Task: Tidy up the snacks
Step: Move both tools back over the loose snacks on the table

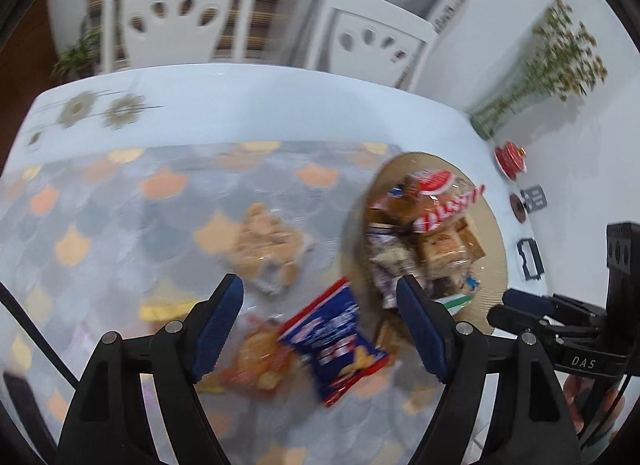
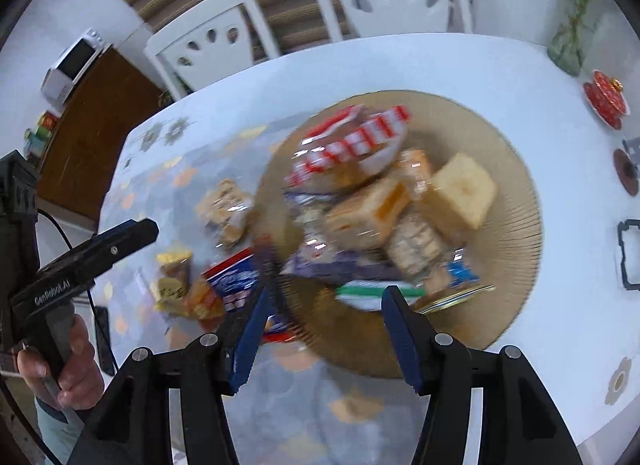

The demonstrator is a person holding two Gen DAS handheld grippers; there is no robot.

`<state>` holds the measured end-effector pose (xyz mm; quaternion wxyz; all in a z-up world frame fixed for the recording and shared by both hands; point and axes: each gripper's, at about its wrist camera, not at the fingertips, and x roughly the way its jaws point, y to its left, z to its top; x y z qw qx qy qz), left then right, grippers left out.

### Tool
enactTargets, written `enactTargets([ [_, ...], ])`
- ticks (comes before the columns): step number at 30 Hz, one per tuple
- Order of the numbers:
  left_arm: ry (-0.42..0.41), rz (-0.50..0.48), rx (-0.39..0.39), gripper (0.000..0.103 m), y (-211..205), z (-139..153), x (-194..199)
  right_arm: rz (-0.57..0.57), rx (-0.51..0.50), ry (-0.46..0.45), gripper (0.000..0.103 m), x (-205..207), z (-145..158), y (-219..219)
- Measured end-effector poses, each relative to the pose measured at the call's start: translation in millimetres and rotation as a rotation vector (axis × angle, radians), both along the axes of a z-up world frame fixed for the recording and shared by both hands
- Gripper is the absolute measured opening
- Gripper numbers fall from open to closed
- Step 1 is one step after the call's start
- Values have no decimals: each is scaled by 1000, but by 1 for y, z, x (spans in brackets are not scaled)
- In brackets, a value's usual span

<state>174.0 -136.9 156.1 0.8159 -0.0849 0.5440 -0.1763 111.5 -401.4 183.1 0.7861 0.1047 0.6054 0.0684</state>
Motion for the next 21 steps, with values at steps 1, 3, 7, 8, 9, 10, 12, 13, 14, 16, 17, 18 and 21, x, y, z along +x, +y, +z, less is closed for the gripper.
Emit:
enactTargets([
  [1, -5, 19, 5, 78, 10, 2, -3, 13, 3, -1, 56, -2, 1, 8],
  [3, -13, 52, 9, 78, 29, 4, -10, 36, 2, -3, 56, -7, 2, 23],
  [7, -18, 117, 23, 78, 70, 5, -25, 82, 14, 9, 56, -14, 1, 54],
  [8, -14, 129, 25, 78, 77, 4, -27, 91, 17, 14, 56, -15, 0, 60],
  [9, -10, 144, 25, 78, 86, 1, -31, 104, 25, 22, 56, -17, -2, 70],
  [10, -3, 159, 24, 78, 95, -1, -34, 112, 32, 27, 56, -18, -3, 77],
  [12, 13, 185, 19, 78, 111, -7, -40, 128, 46, 41, 56, -19, -7, 90],
  [13, 22, 198, 15, 78, 119, -11, -43, 137, 53, 50, 56, -20, -10, 99],
  [14, 32, 208, 13, 78, 127, -16, -46, 146, 61, 57, 56, -22, -13, 108],
  [16, 50, 217, 12, 78, 138, -24, -50, 155, 74, 66, 56, -24, -19, 120],
  [17, 62, 219, 9, 78, 142, -29, -51, 156, 78, 74, 56, -25, -23, 126],
  [18, 73, 219, 2, 78, 145, -33, -53, 154, 87, 81, 56, -25, -27, 131],
  [21, 103, 201, -31, 78, 150, -45, -54, 131, 114, 100, 56, -23, -42, 144],
])
